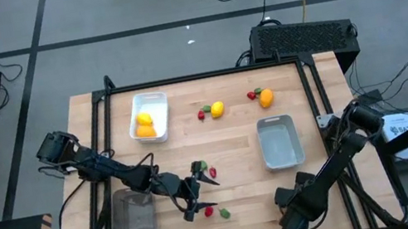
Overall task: Sort produce into baskets
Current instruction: Put the bottom right yellow lemon into the white bin
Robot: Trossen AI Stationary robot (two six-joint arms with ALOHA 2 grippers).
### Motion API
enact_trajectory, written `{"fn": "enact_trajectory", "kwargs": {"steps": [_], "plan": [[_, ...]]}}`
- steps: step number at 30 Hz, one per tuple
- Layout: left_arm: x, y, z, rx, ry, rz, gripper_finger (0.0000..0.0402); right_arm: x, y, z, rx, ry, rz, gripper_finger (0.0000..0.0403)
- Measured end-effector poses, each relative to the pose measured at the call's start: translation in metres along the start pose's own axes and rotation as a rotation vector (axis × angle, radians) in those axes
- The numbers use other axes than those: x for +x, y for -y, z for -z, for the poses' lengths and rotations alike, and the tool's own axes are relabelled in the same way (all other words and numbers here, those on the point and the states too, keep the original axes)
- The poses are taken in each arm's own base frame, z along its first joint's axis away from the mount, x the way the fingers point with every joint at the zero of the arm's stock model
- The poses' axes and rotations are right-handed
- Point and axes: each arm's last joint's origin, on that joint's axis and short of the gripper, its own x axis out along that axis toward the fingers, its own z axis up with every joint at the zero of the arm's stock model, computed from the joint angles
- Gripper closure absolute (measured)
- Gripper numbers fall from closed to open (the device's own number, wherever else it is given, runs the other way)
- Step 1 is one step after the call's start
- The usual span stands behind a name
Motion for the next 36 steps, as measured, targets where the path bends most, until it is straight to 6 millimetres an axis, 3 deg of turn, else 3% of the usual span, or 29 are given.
{"fn": "enact_trajectory", "kwargs": {"steps": [6,12,19,23,26,31,36], "plan": [[0.0,0.0,-0.001,-0.004,0.007,0.0,0.0104,-0.033,0.003,0.002,0.055,0.15,-0.108,0.0182],[0.004,0.007,-0.005,0.001,0.098,0.053,0.0104,-0.07,-0.004,-0.007,-0.041,0.681,-0.252,0.0181],[0.018,0.017,-0.013,-0.068,0.31,0.058,0.0104,-0.1,-0.02,-0.023,-0.19,1.152,-0.24,0.0177],[0.035,0.015,-0.015,-0.292,0.313,0.1,0.0104,-0.112,-0.035,-0.029,-0.345,1.298,-0.253,0.0177],[0.048,0.014,-0.014,-0.446,0.325,0.295,0.0104,-0.118,-0.041,-0.03,-0.452,1.37,-0.258,0.0178],[0.047,0.01,-0.019,-0.502,0.533,0.596,0.0104,-0.128,-0.046,-0.029,-0.538,1.449,-0.283,0.0178],[0.052,0.003,-0.012,-0.52,0.575,0.597,0.0104,-0.142,-0.05,-0.029,-0.627,1.566,-0.333,0.0178]]}}
